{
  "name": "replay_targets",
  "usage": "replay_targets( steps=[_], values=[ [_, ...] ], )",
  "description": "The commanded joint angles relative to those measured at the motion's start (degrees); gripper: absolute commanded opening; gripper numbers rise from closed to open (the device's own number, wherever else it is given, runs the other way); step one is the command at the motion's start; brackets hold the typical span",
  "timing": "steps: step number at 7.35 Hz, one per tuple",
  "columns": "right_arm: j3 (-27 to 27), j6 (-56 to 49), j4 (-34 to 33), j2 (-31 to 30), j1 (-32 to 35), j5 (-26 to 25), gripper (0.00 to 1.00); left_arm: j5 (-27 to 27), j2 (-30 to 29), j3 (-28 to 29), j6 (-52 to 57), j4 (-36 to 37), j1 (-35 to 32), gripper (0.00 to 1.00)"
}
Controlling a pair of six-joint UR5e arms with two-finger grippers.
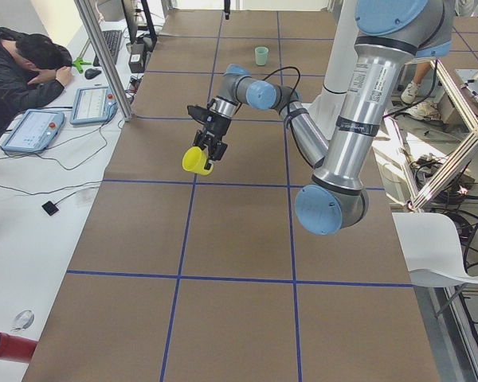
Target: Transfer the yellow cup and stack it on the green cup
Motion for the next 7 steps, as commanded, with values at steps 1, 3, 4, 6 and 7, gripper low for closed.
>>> replay_targets(
  steps=[1, 3, 4, 6, 7],
  values=[
    [2.57, 1.20, 0.51, 0.45, -2.23, 0.23, 1.00, -0.35, -0.08, 0.06, 7.86, -18.47, 1.71, 0.00],
    [2.86, 9.85, 0.24, 4.90, -6.44, 0.05, 0.98, -1.22, 5.34, 1.46, 14.61, -38.41, 3.37, 0.00],
    [2.77, 15.21, 0.42, 7.54, -9.34, -0.38, 0.98, -2.45, 9.81, 3.82, 16.65, -50.78, 4.69, 0.00],
    [2.42, 22.97, 0.59, 12.99, -15.58, -4.06, 0.98, -2.46, 15.20, 10.76, 26.37, -73.84, 9.95, 0.00],
    [2.07, 25.35, 0.59, 16.58, -18.04, -4.43, 0.98, -2.55, 16.44, 11.22, 27.56, -80.02, 11.03, 0.00]
  ],
)
